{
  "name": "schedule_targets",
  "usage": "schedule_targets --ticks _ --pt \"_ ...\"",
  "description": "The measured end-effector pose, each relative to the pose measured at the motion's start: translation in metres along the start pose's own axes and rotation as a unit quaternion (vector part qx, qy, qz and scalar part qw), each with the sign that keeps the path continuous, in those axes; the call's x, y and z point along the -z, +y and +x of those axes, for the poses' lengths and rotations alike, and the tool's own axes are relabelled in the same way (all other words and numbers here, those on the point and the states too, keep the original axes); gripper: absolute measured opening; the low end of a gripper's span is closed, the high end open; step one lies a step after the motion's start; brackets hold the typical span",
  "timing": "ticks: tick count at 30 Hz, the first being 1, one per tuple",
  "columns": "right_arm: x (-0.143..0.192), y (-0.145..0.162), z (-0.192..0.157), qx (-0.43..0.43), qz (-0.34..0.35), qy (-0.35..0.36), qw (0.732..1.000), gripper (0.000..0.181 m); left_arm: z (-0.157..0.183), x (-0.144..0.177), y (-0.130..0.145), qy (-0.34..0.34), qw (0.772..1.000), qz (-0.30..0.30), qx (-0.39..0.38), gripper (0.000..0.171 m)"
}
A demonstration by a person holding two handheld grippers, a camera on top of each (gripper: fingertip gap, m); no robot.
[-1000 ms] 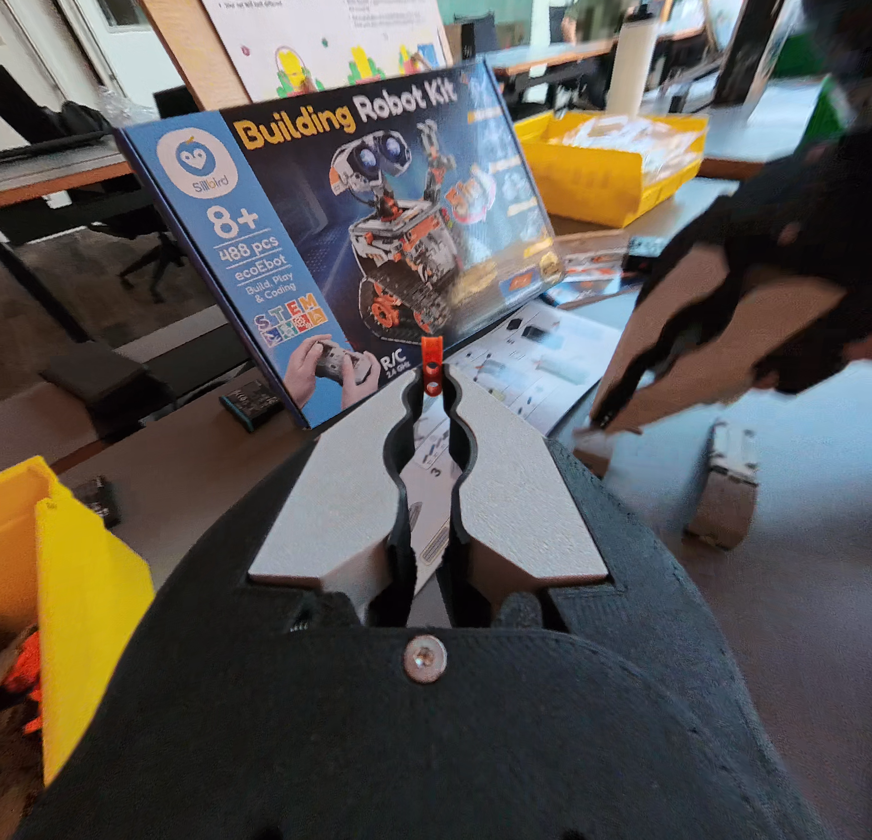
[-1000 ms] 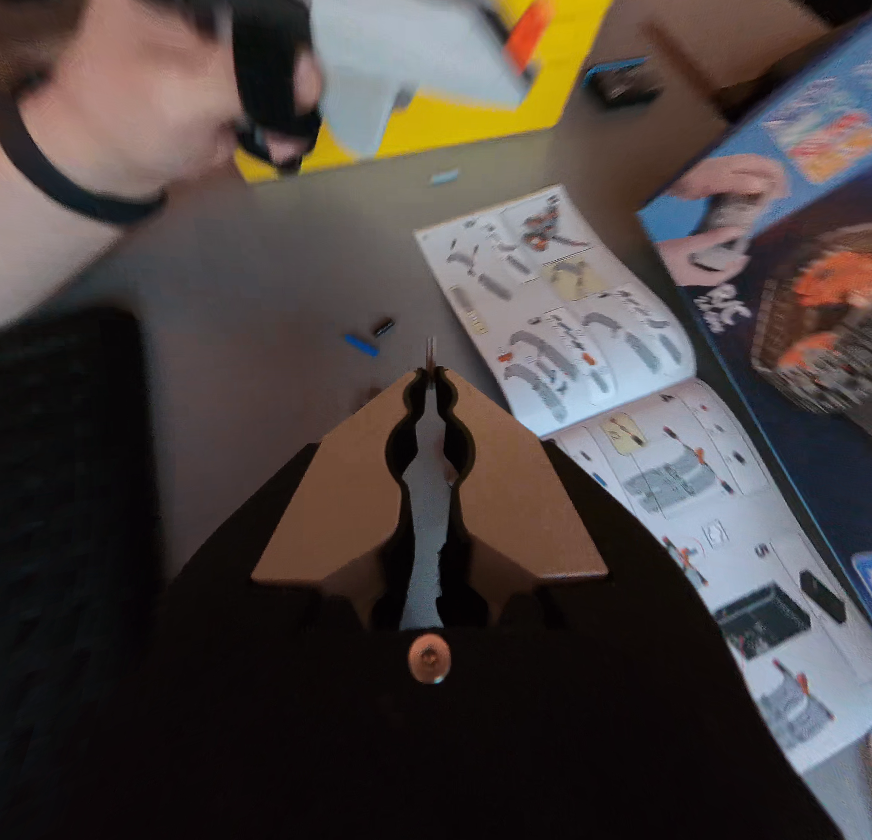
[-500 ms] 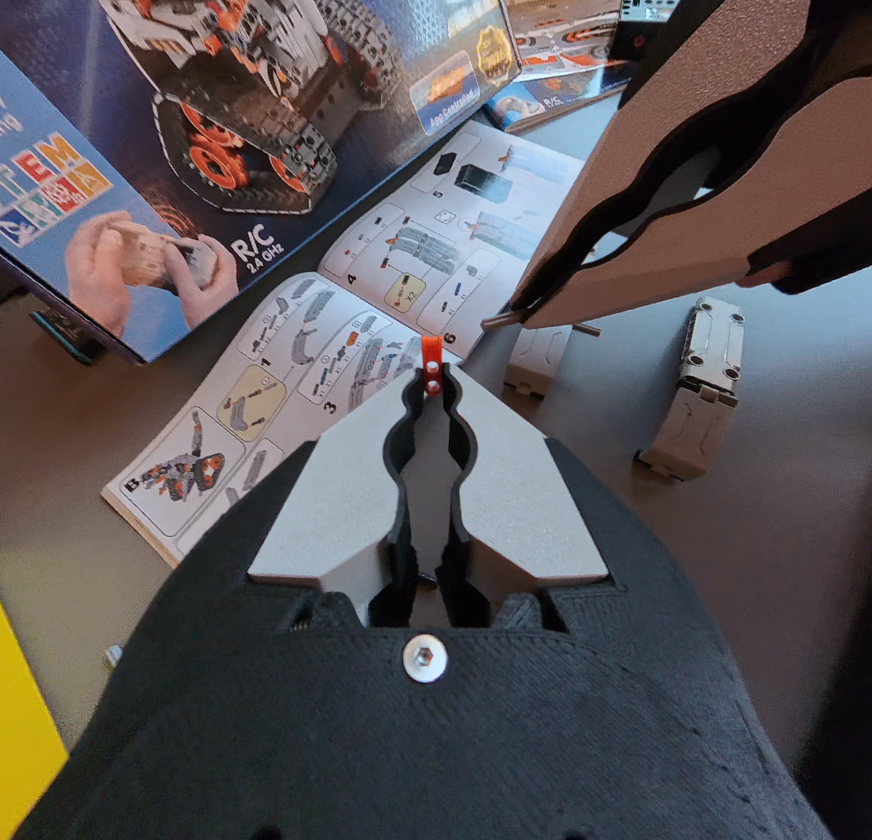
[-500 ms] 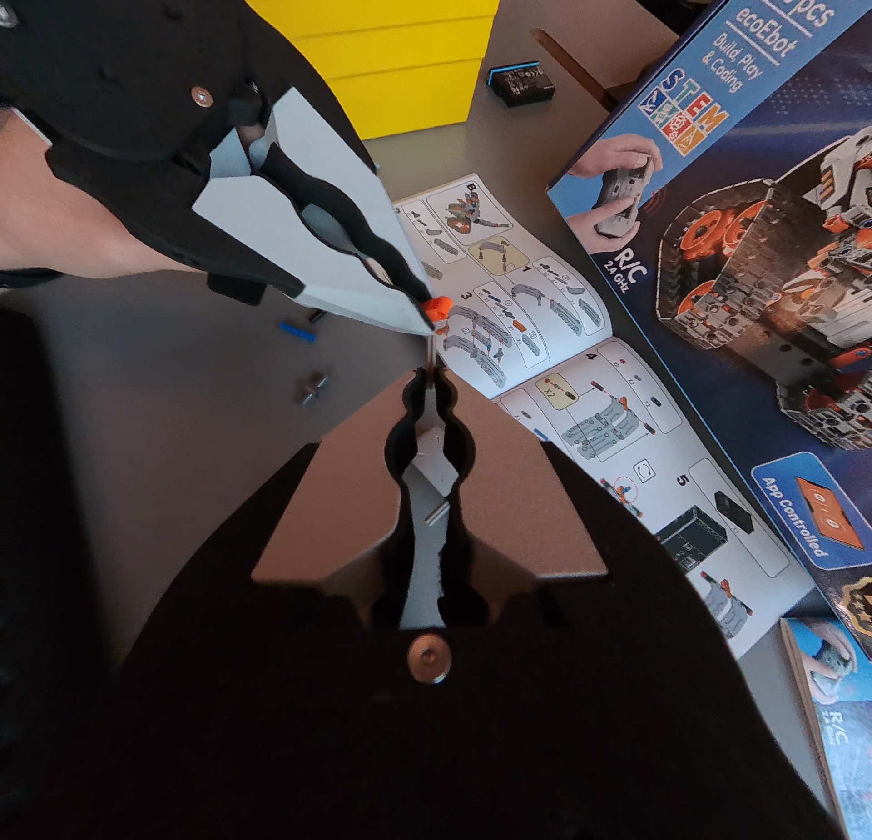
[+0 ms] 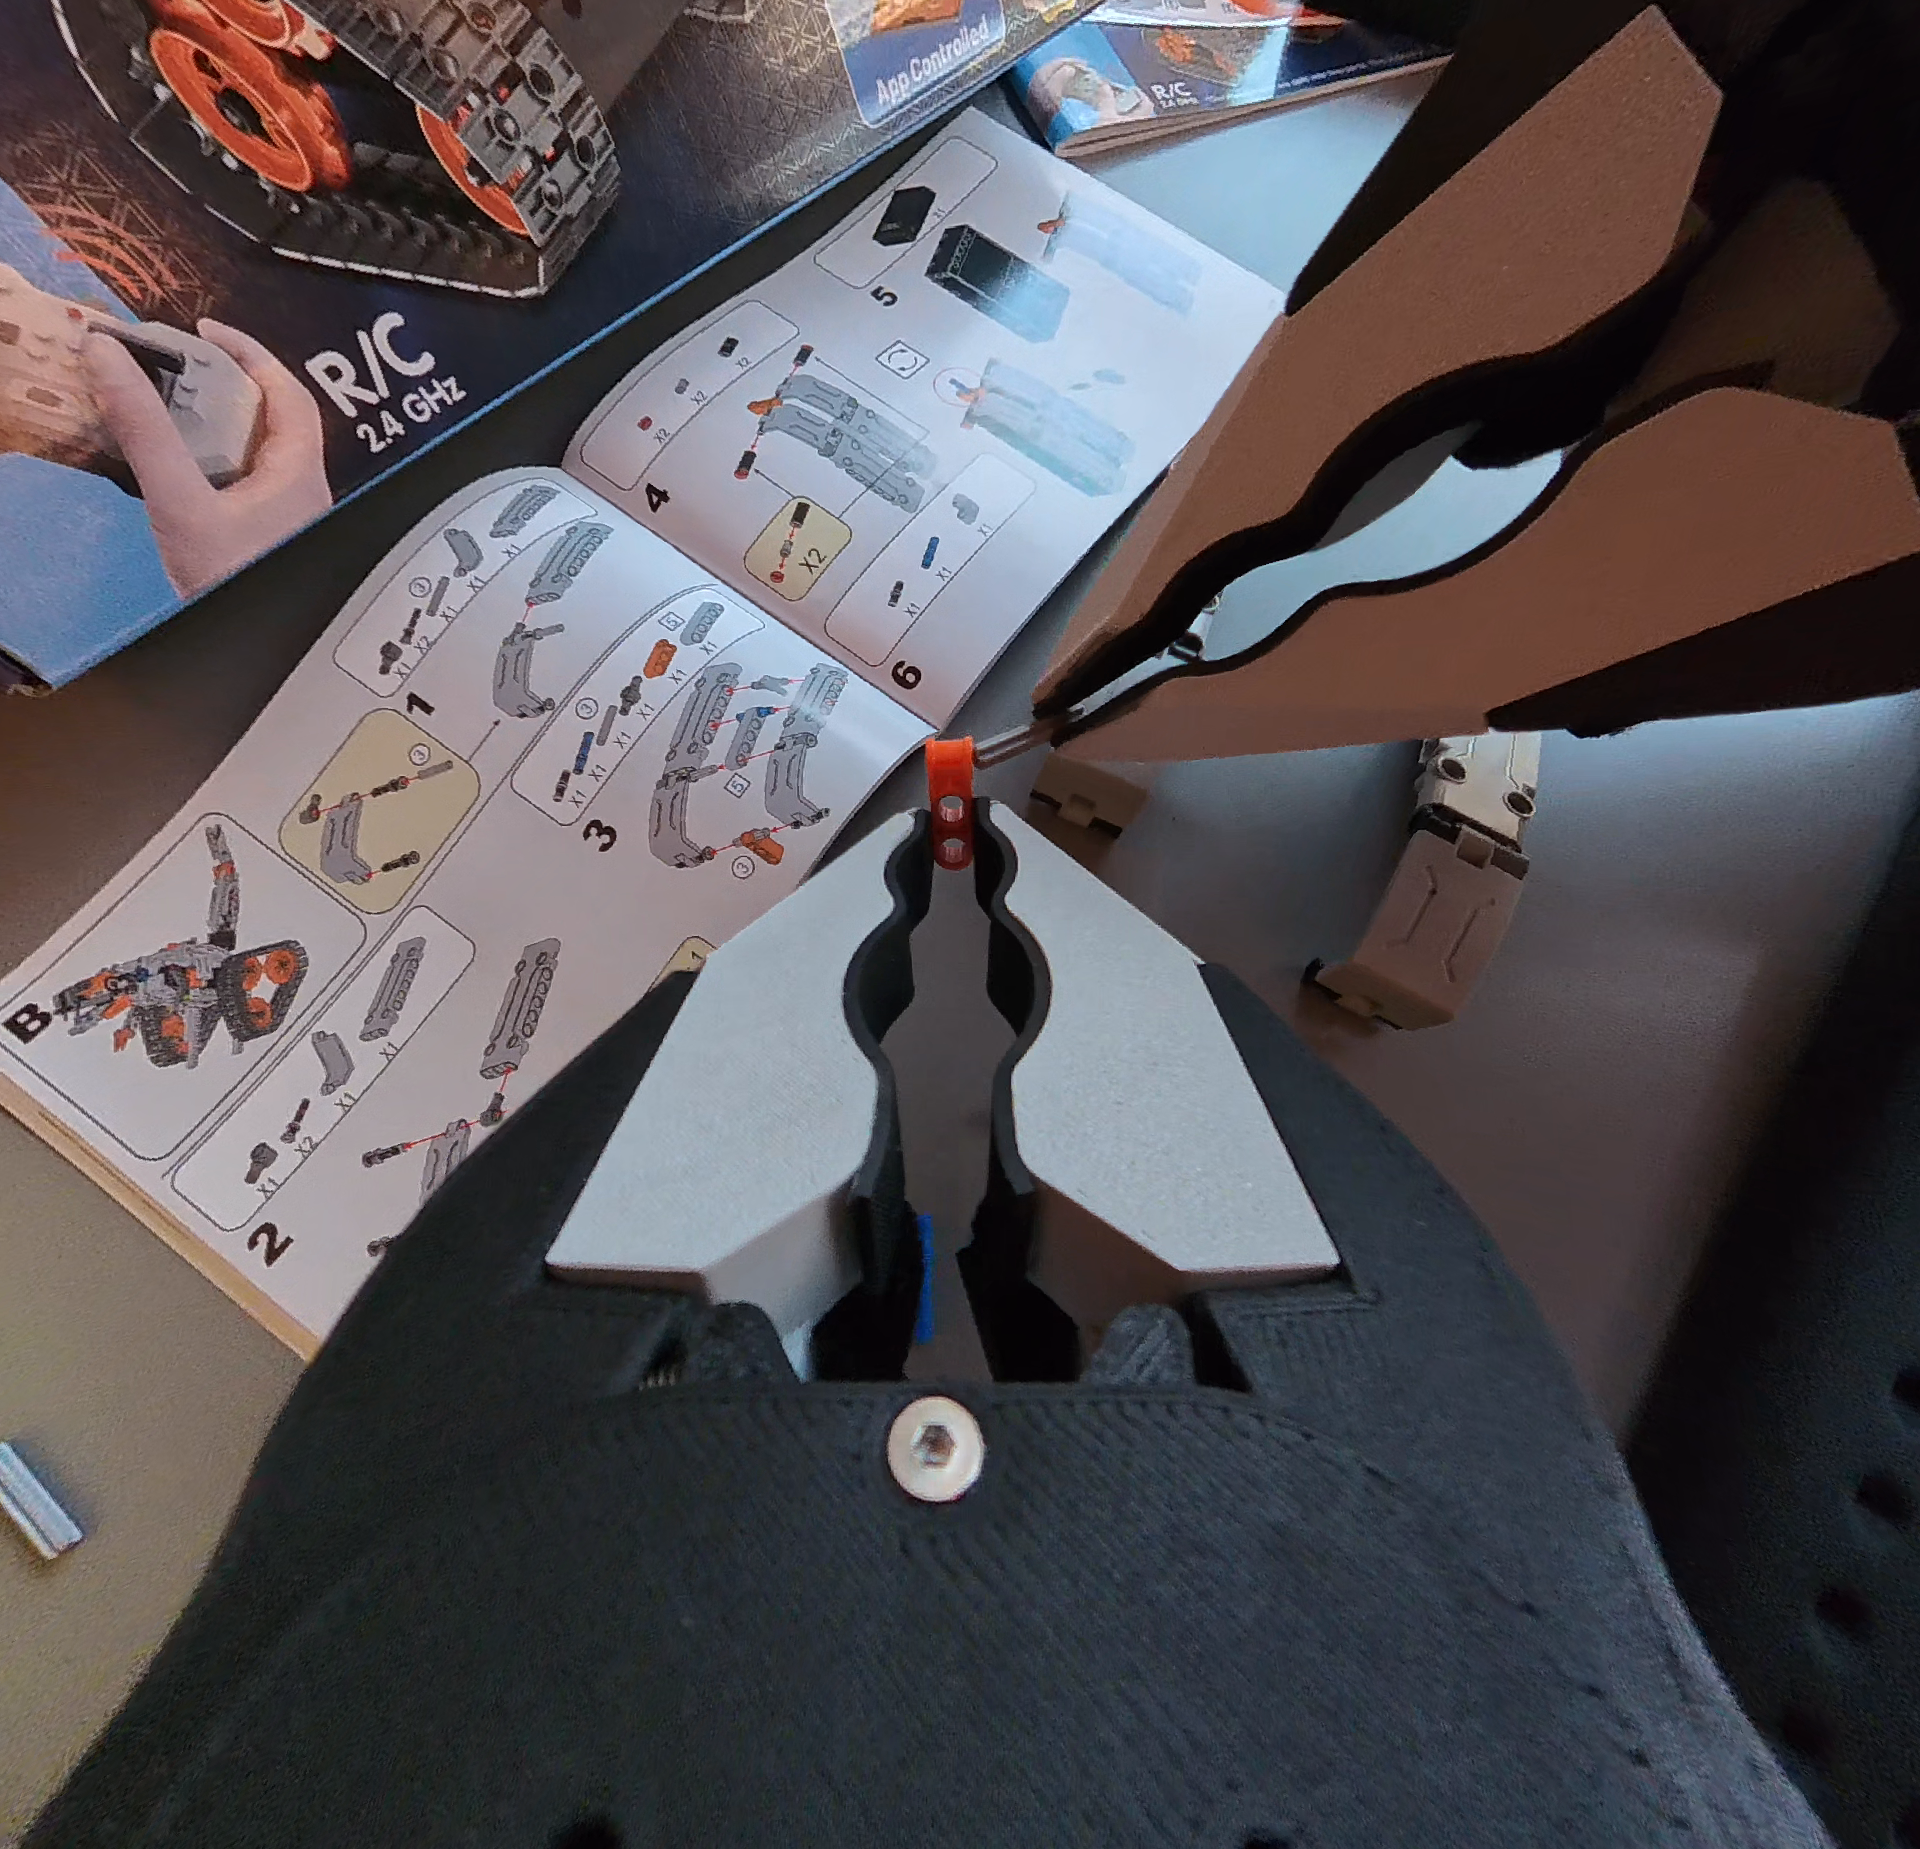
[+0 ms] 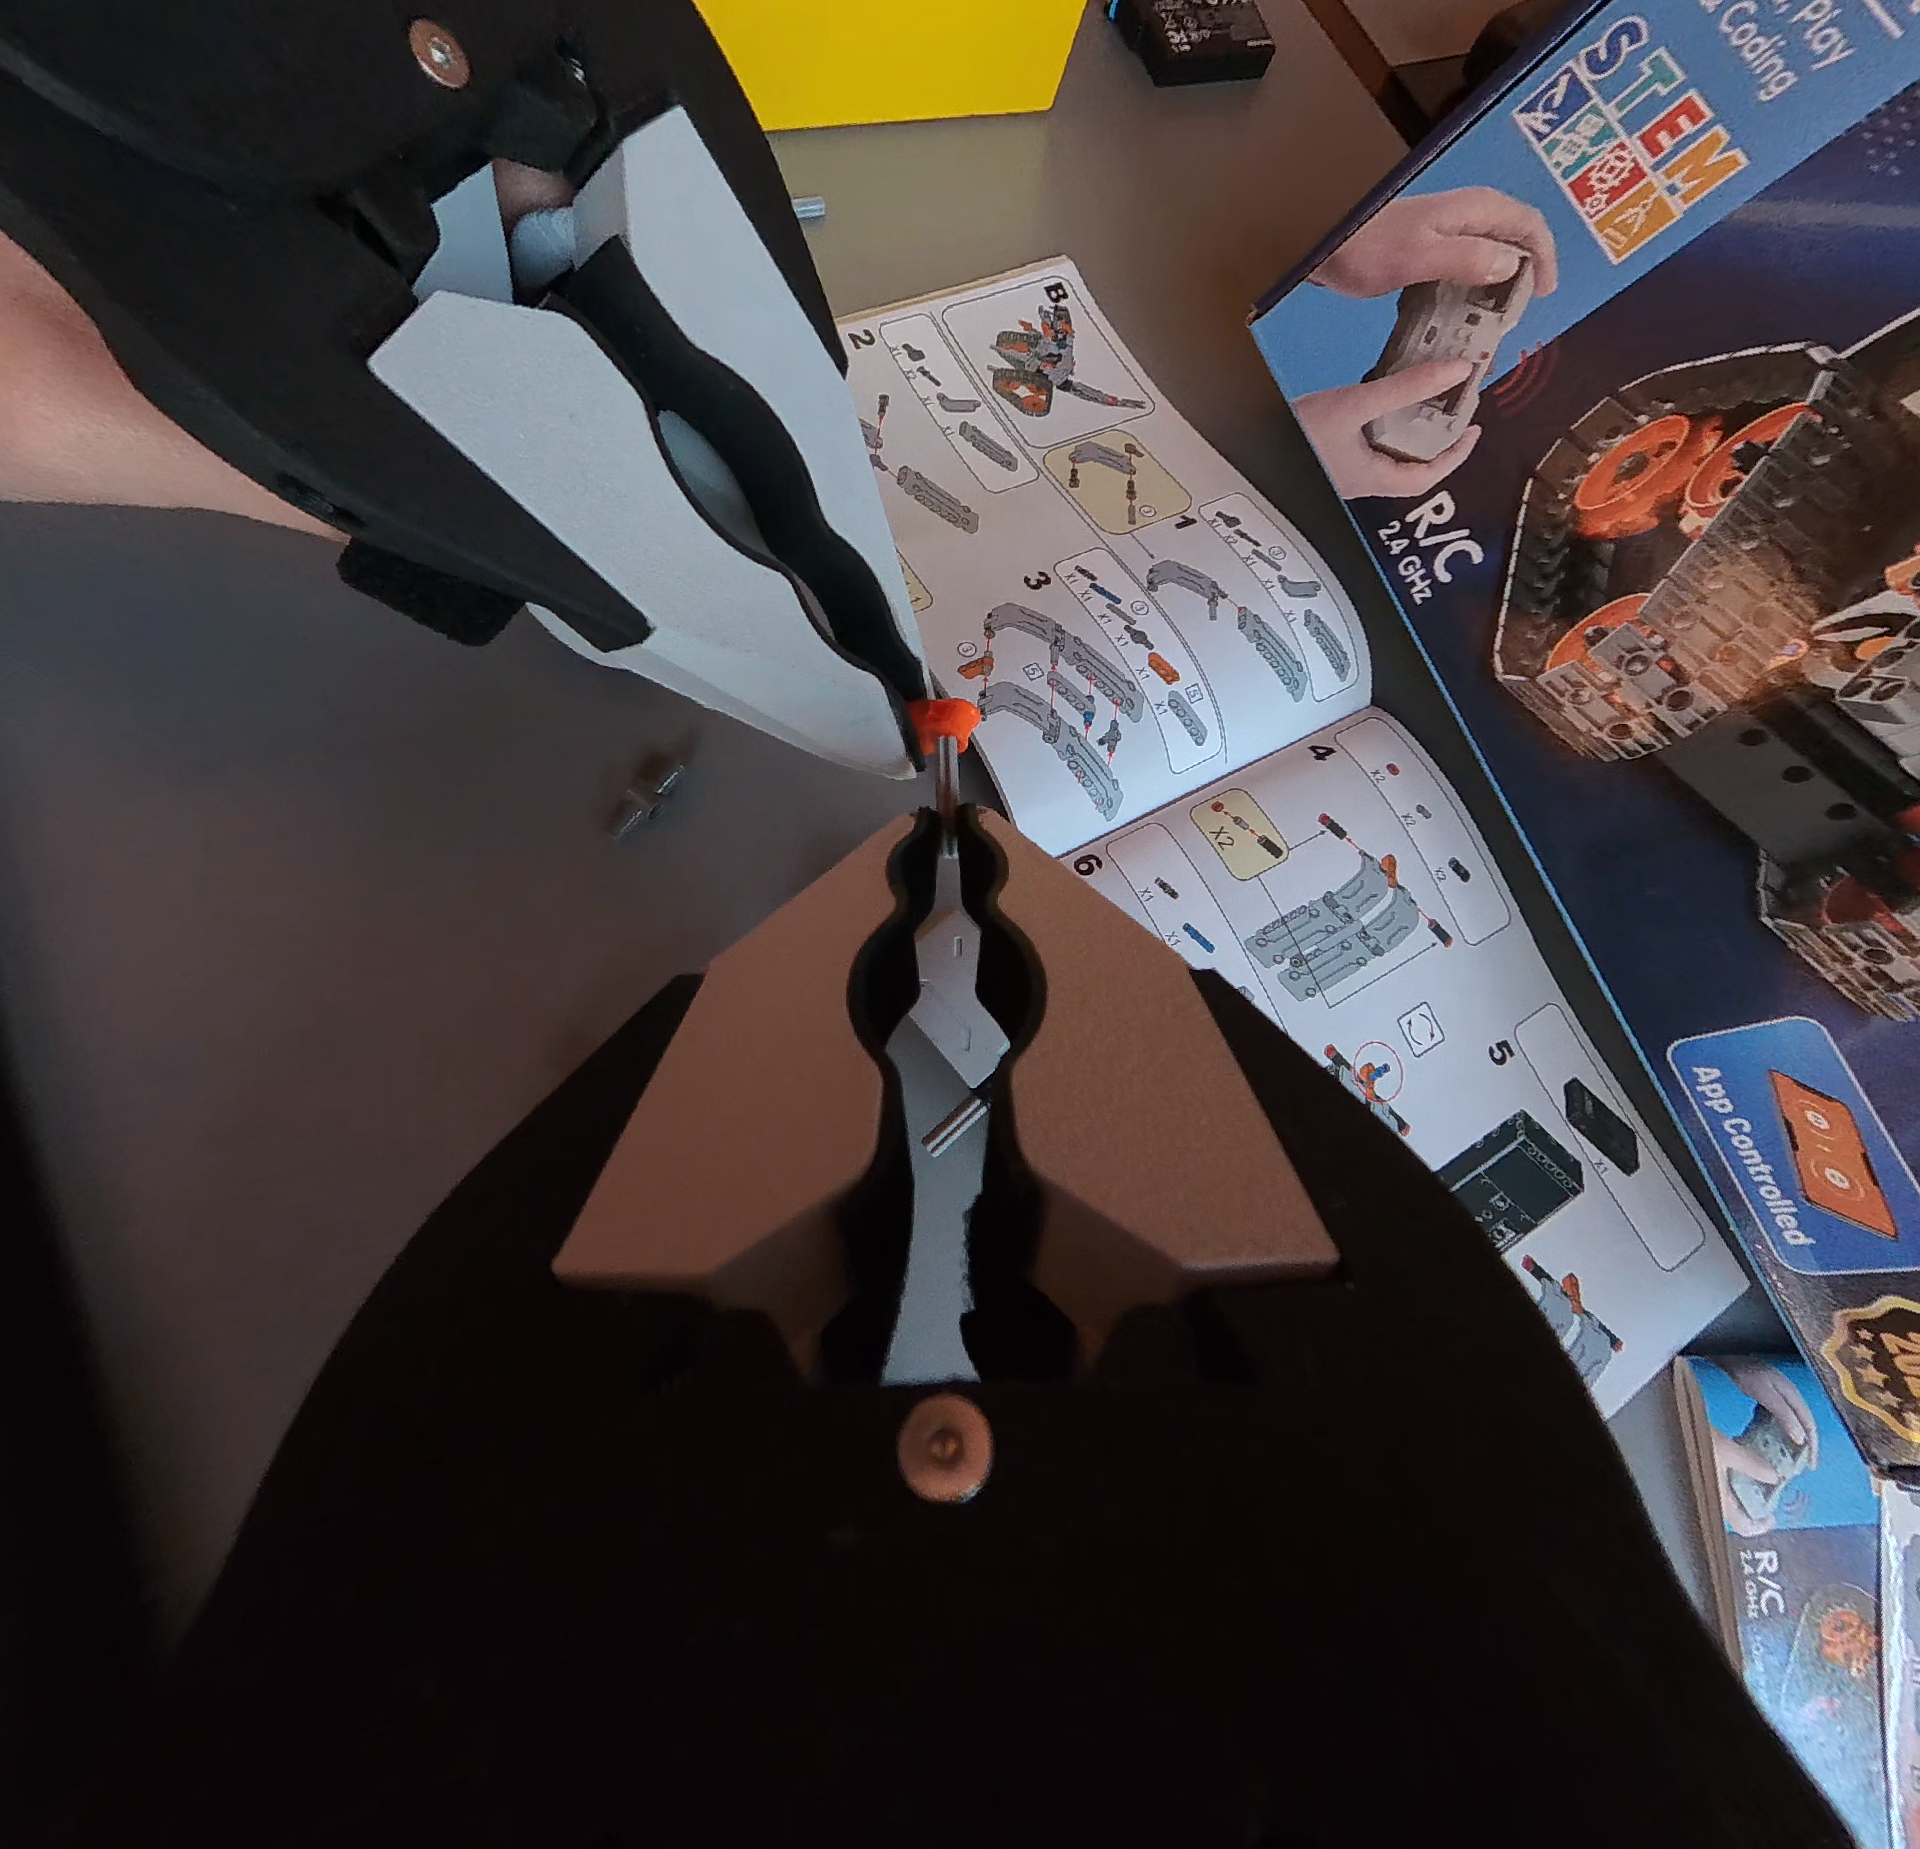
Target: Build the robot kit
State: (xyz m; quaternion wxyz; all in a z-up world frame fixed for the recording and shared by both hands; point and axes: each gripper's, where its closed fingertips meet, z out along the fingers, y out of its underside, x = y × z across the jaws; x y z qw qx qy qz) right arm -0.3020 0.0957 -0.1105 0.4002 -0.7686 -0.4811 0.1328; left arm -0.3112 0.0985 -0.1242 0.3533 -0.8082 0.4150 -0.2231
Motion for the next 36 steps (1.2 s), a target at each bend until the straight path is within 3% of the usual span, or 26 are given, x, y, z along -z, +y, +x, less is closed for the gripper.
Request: schedule_targets --ticks 5,15,25,36 --pt "-0.004 0.004 -0.002 -0.027 -0.011 -0.009 1.000 0.003 -0.001 -0.003 0.003 -0.007 1.000 -0.009 -0.003 0.006" --pt "0.000 0.004 0.002 -0.181 0.017 -0.079 0.980 0.003 -0.002 -0.009 0.003 -0.058 0.996 -0.012 -0.072 0.006" --pt "0.000 0.008 -0.003 -0.204 0.007 -0.107 0.973 0.003 0.002 -0.009 -0.001 -0.026 0.999 0.010 -0.023 0.006" --pt "-0.002 0.010 0.000 -0.230 0.006 -0.105 0.968 0.003 -0.001 -0.010 0.000 -0.065 0.996 0.001 -0.064 0.006"
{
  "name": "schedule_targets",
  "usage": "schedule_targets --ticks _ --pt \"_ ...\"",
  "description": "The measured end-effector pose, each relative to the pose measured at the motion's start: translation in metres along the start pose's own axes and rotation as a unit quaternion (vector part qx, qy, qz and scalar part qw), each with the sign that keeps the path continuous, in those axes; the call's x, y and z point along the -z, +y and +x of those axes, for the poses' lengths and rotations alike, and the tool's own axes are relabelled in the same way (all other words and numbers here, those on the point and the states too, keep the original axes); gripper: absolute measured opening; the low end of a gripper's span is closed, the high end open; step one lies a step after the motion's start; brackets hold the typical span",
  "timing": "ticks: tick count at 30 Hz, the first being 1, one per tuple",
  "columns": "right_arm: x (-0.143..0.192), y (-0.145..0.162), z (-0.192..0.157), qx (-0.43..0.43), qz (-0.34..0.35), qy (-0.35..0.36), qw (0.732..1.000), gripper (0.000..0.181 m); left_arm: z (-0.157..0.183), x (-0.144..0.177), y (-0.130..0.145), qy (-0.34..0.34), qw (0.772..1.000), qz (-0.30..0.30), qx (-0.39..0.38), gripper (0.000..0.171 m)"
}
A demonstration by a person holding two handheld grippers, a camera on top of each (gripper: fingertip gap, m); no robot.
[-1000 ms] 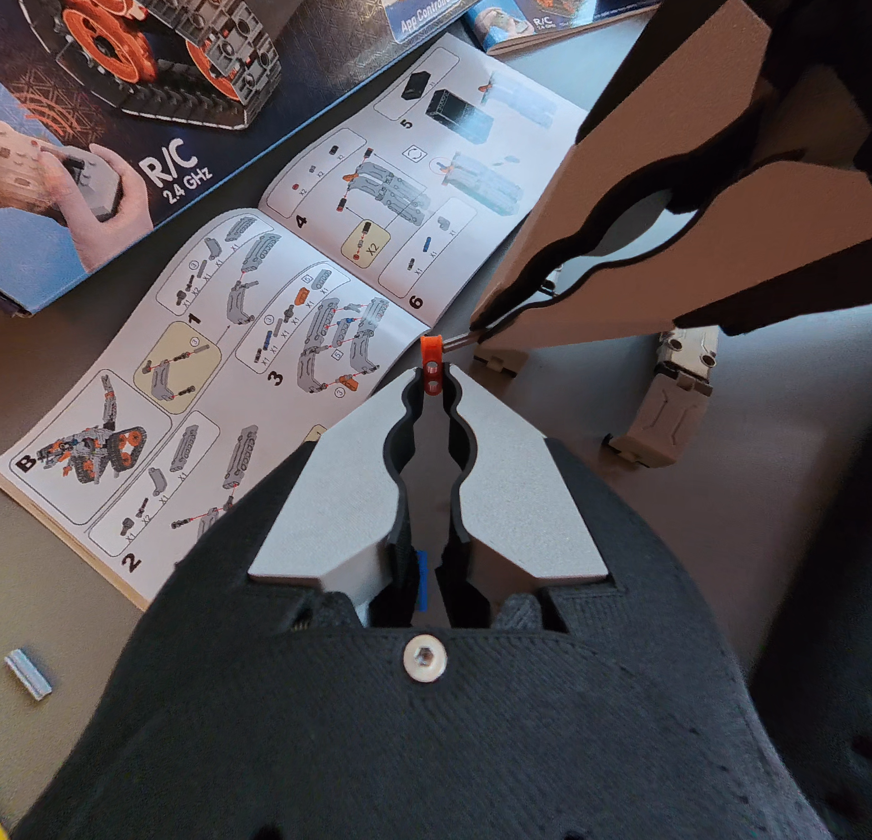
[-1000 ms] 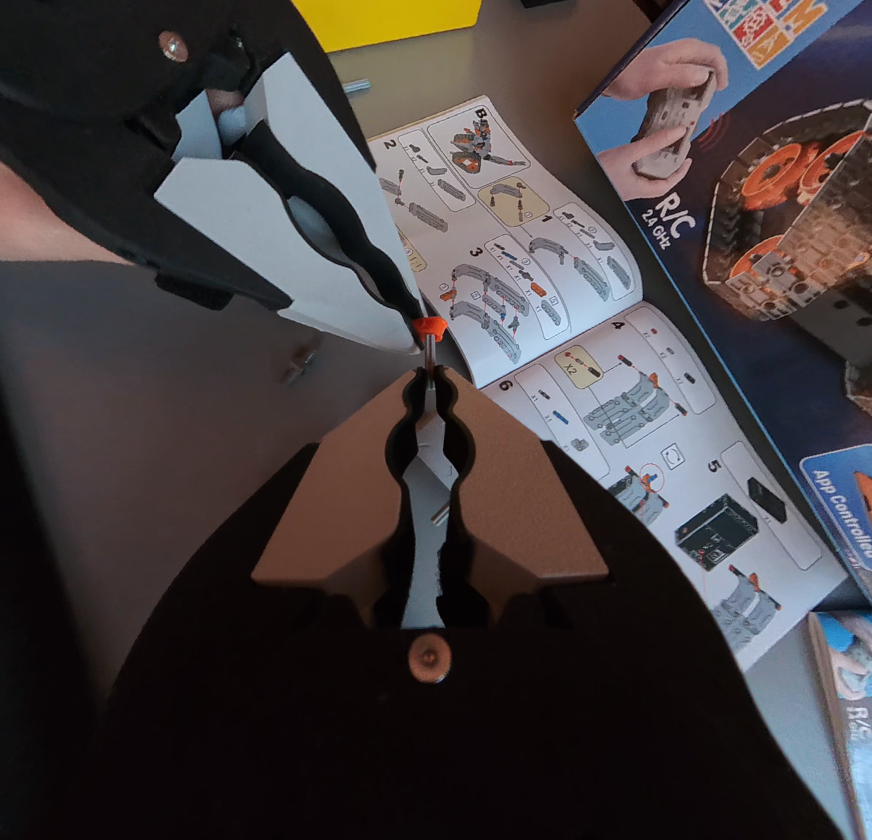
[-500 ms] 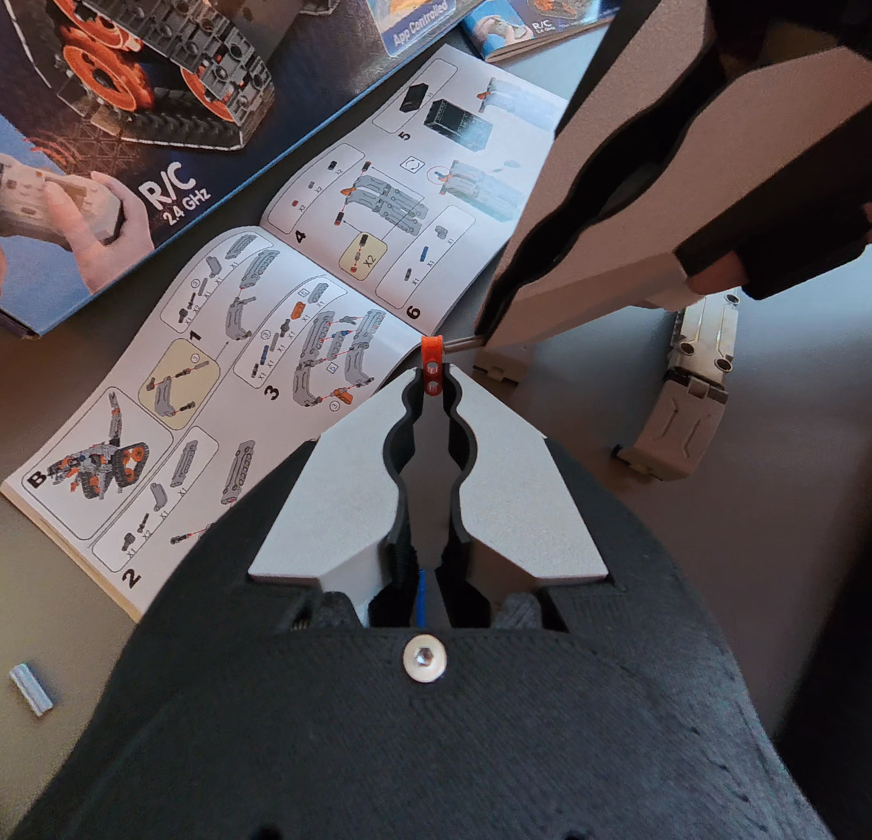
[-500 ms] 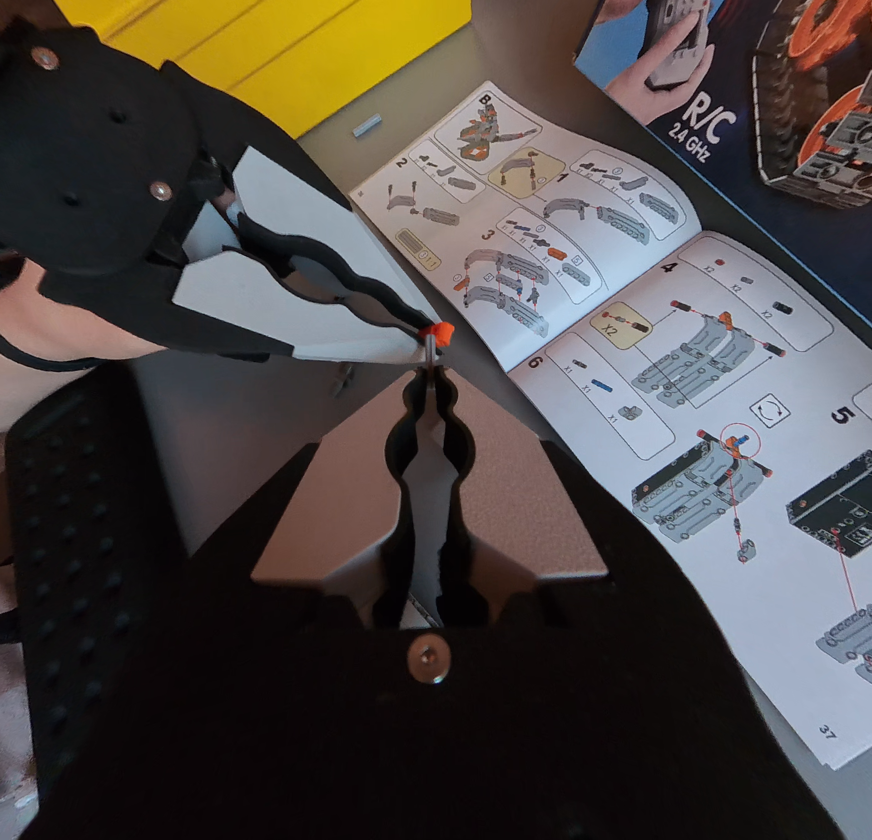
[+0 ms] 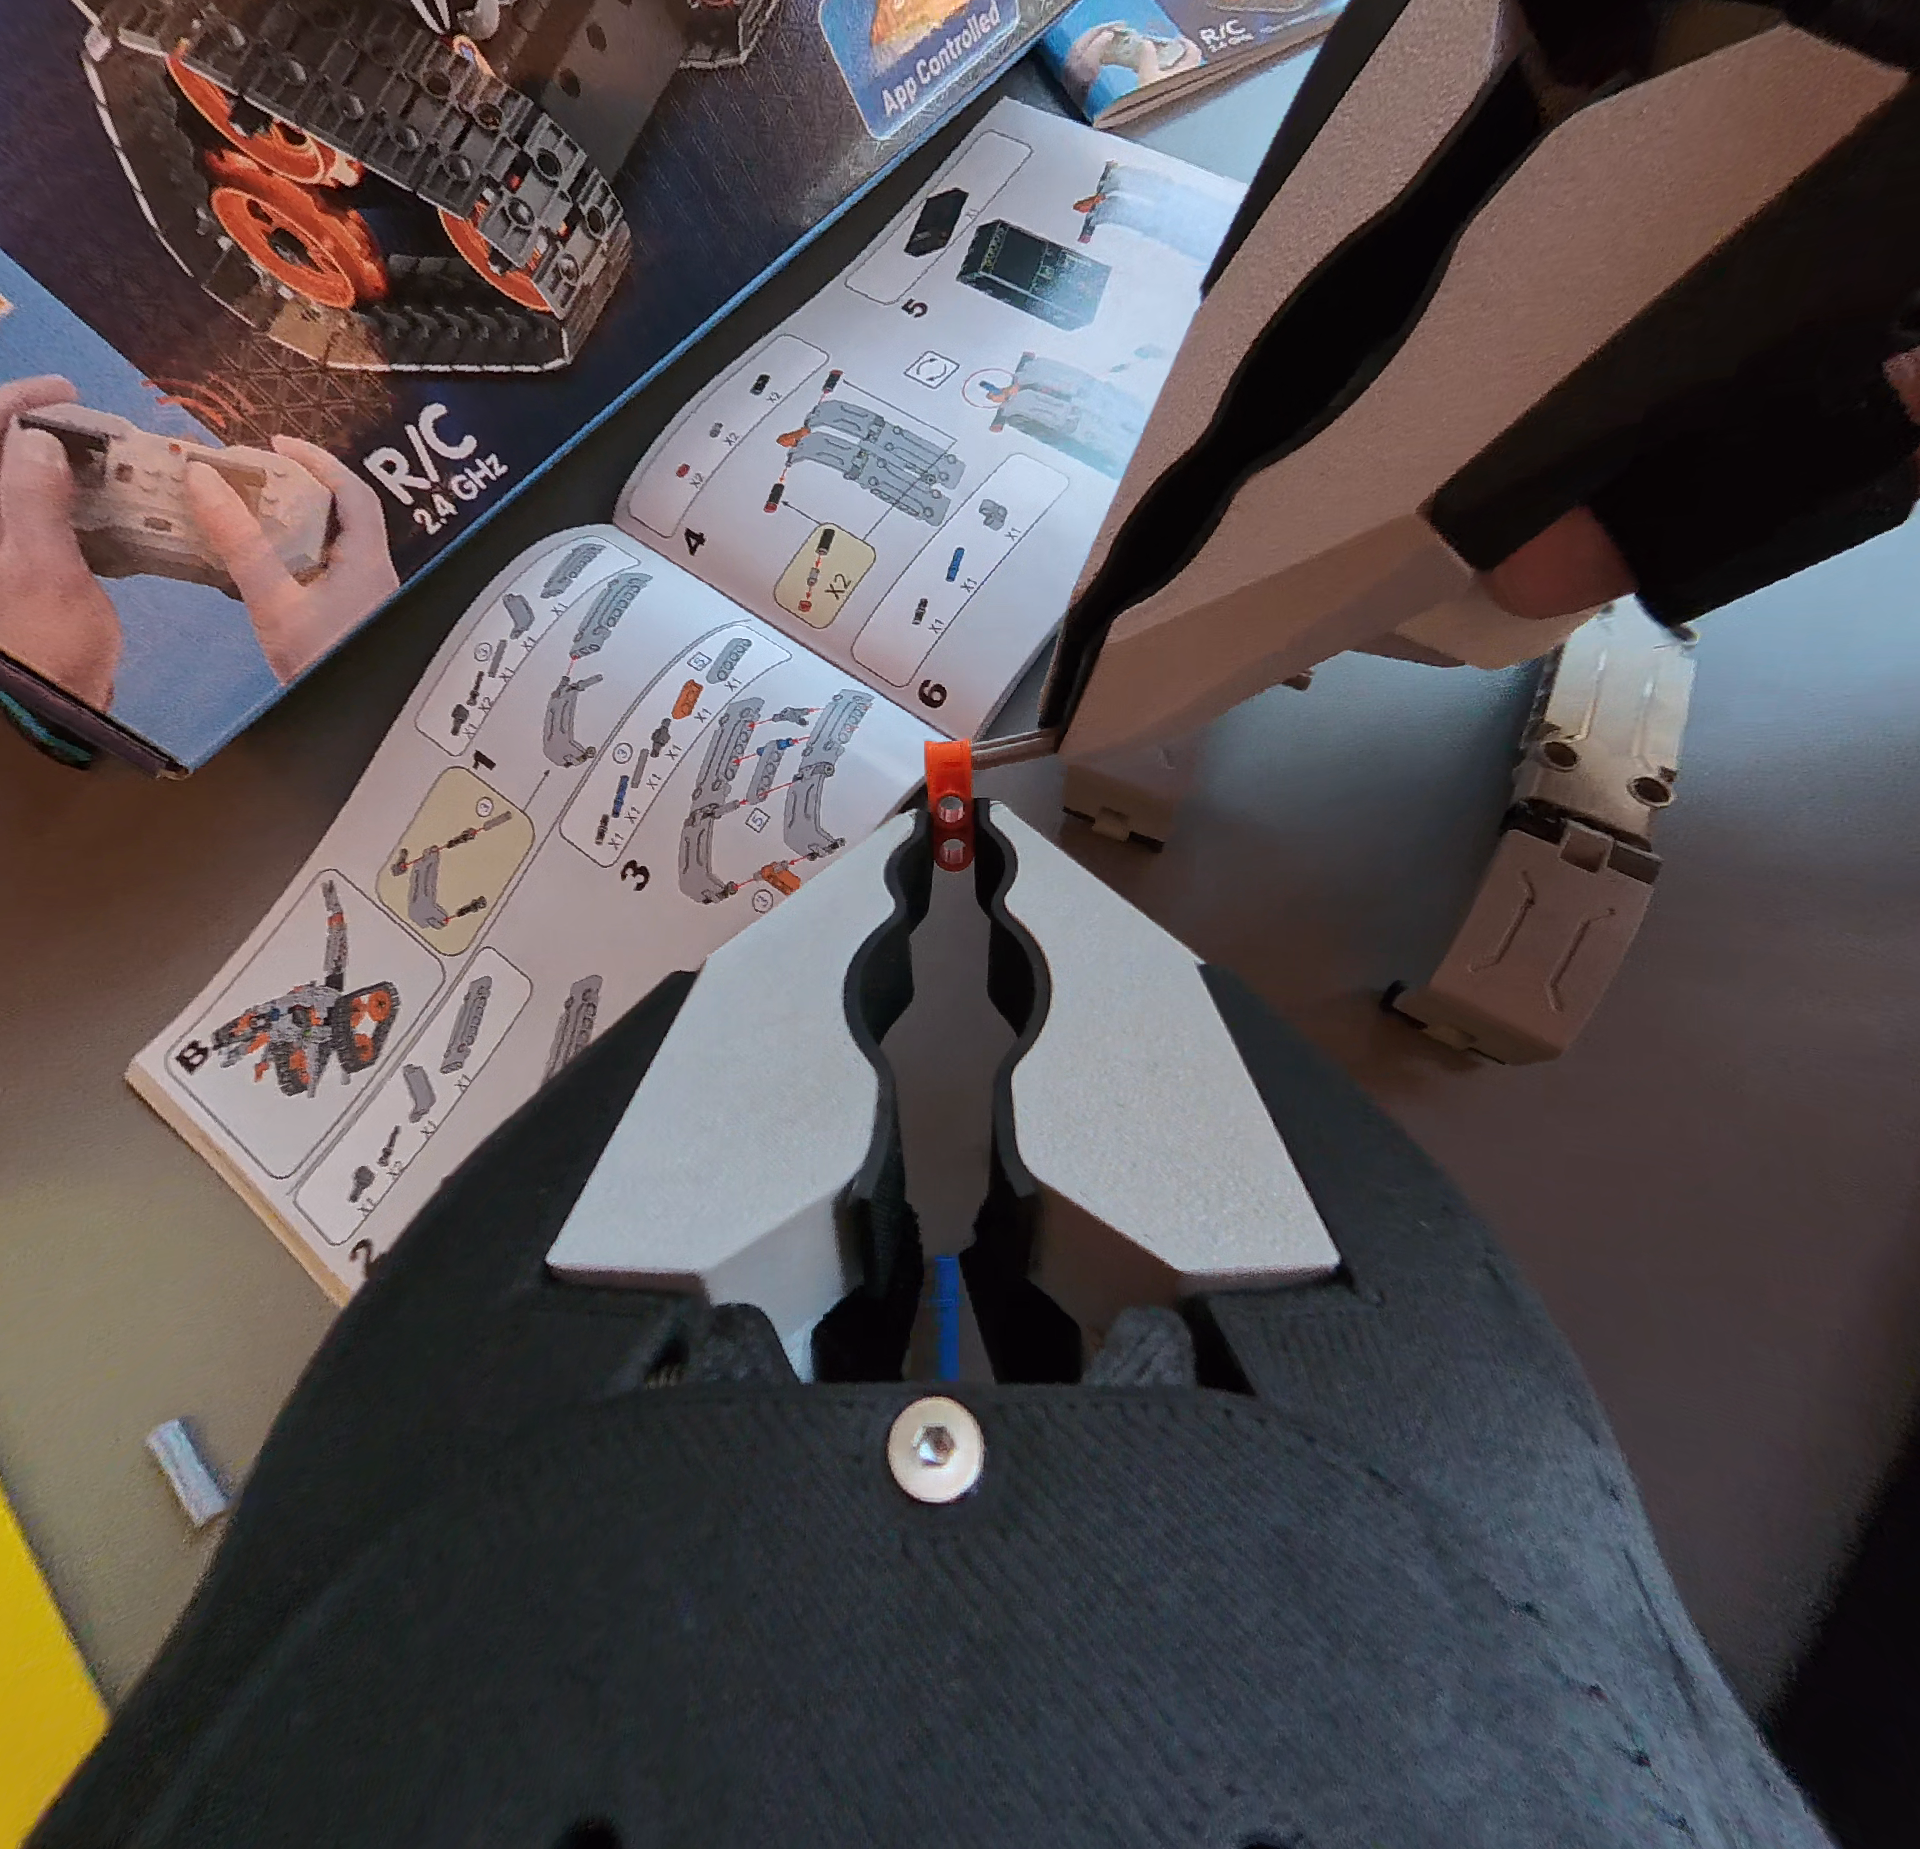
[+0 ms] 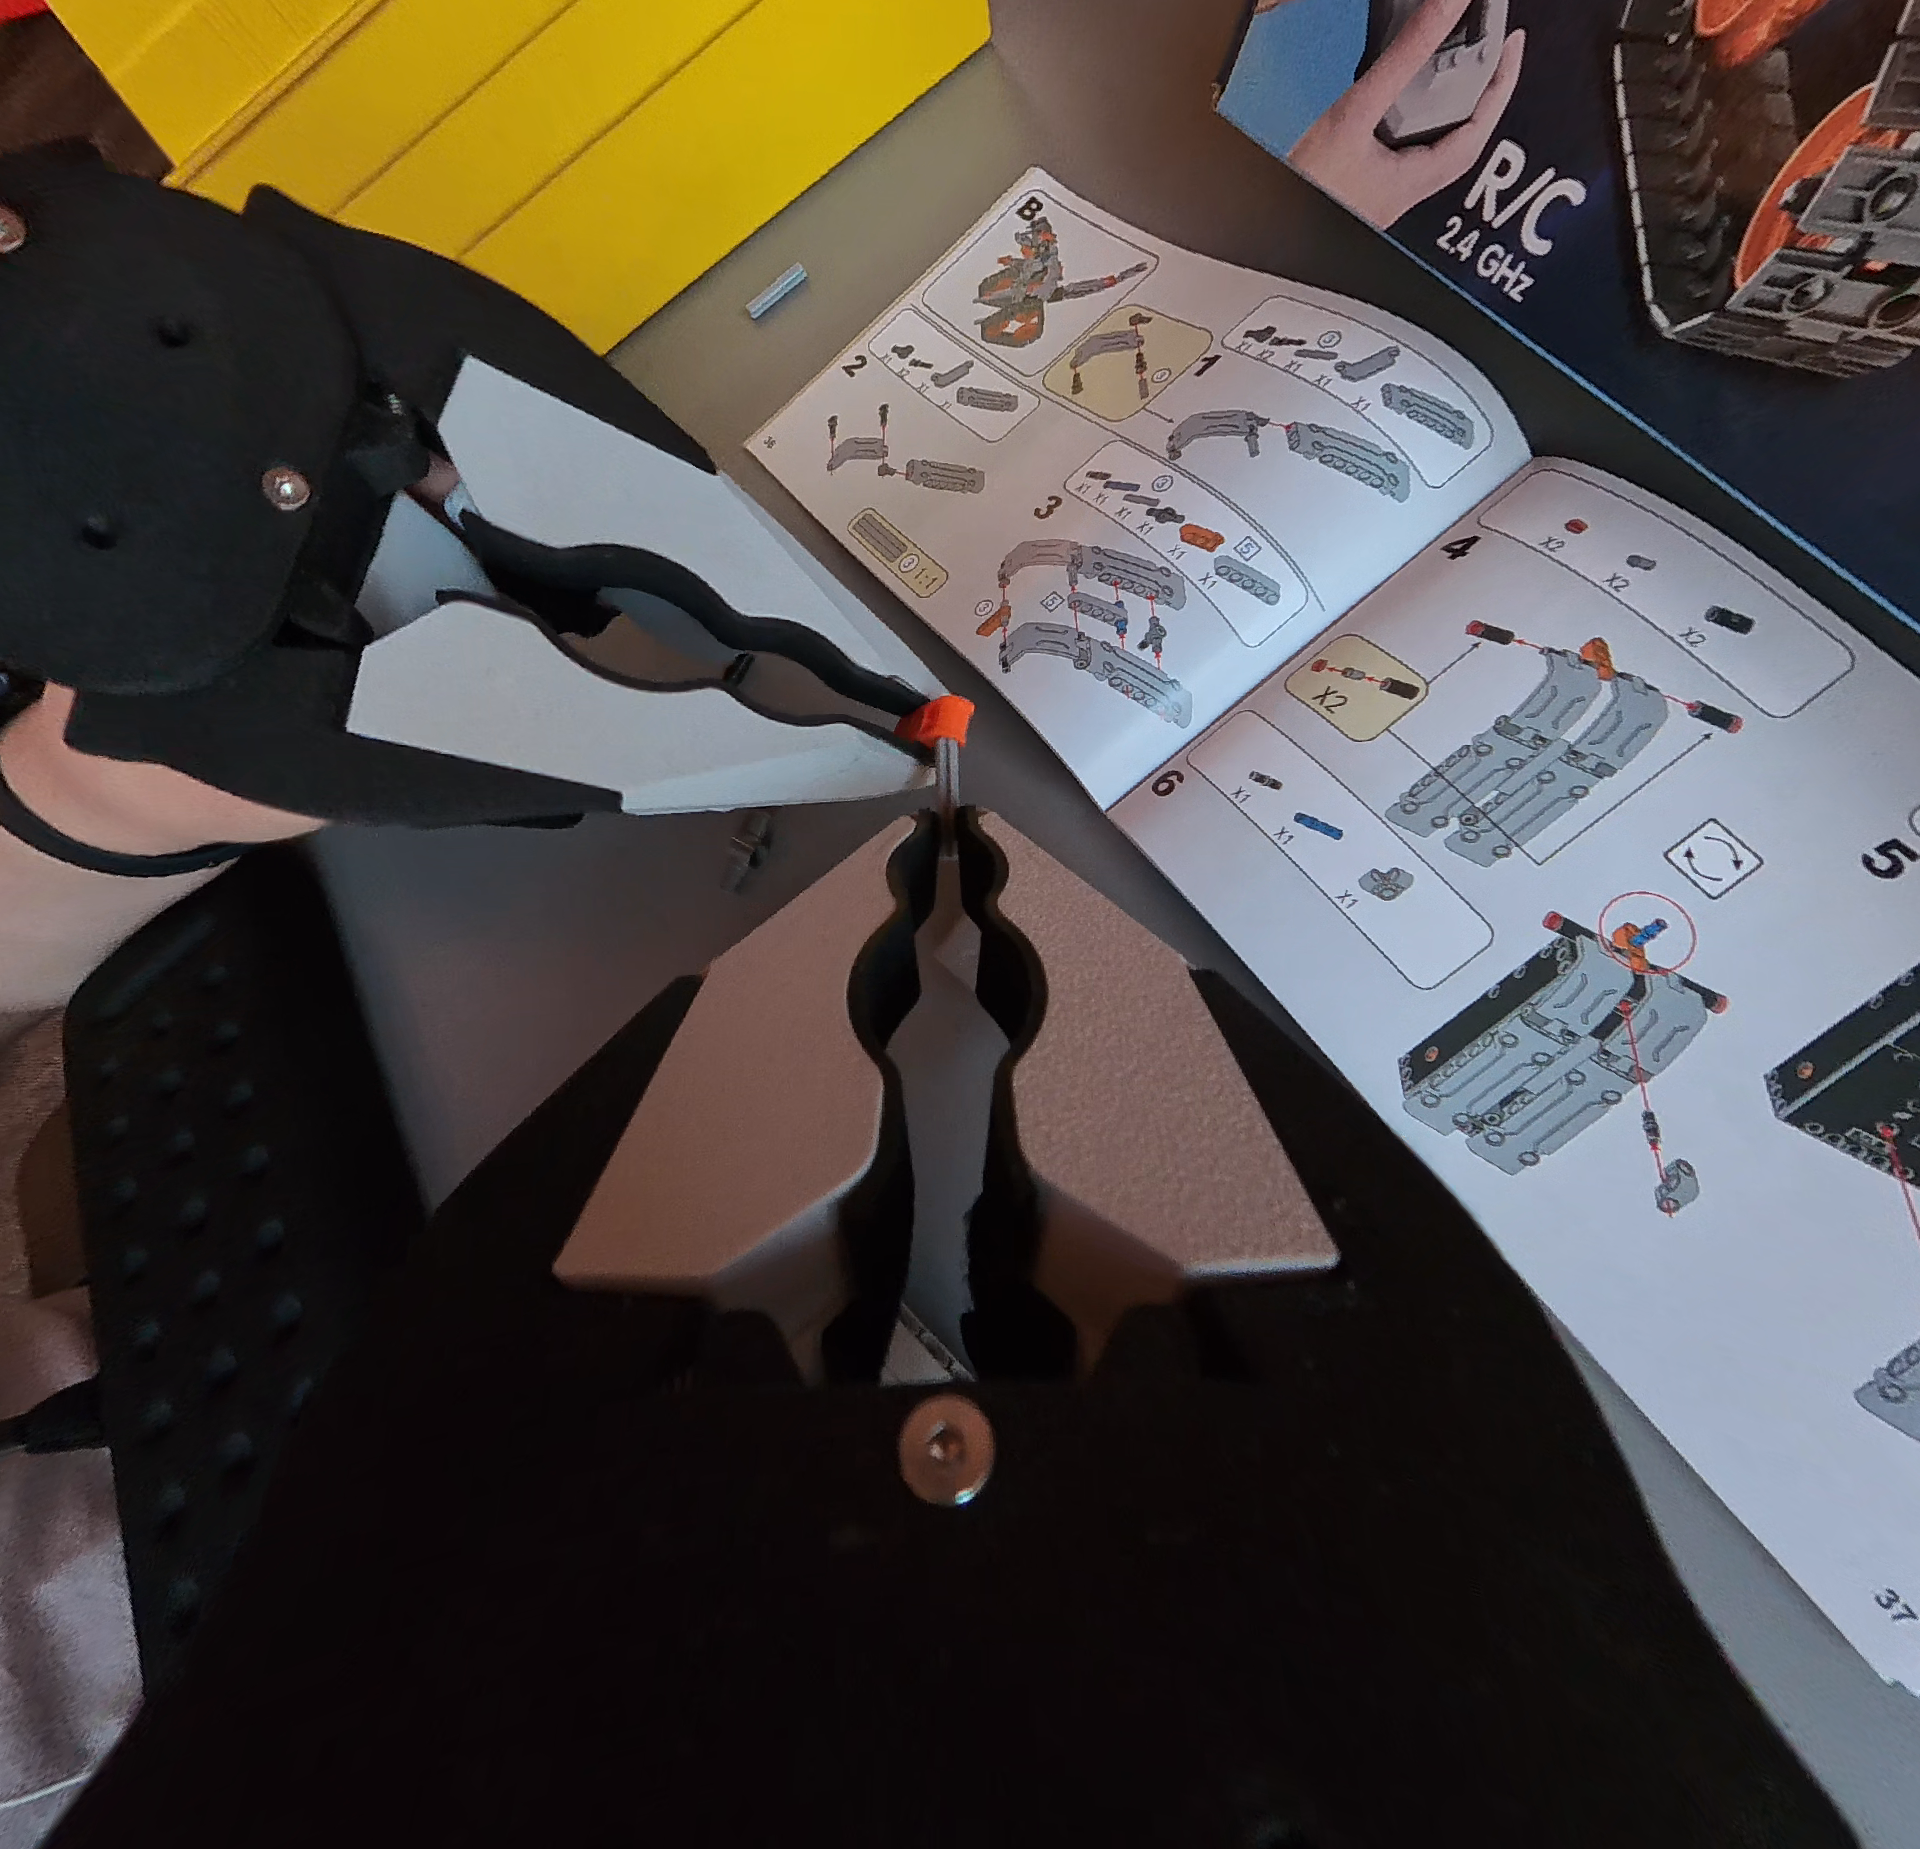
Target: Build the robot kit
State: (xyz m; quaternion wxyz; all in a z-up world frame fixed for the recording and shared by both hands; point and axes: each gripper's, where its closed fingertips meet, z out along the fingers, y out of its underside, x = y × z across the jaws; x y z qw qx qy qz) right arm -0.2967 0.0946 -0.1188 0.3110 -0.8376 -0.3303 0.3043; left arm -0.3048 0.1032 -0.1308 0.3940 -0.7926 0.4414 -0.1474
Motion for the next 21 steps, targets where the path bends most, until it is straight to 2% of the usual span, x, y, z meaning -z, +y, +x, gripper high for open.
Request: schedule_targets --ticks 8,13,21 --pt "-0.0026 -0.0020 0.0016 -0.030 0.006 -0.001 1.000 0.003 -0.0059 -0.0009 0.0006 -0.059 0.997 -0.012 -0.050 0.006" --pt "-0.0062 -0.0014 0.0037 0.004 -0.008 0.034 0.999 0.003 -0.0081 -0.0030 0.0051 -0.072 0.995 -0.031 -0.060 0.006" --pt "-0.0093 -0.0059 0.0042 0.070 -0.013 0.087 0.994 0.003 -0.0104 -0.0024 0.0065 -0.046 0.999 -0.028 0.003 0.006"
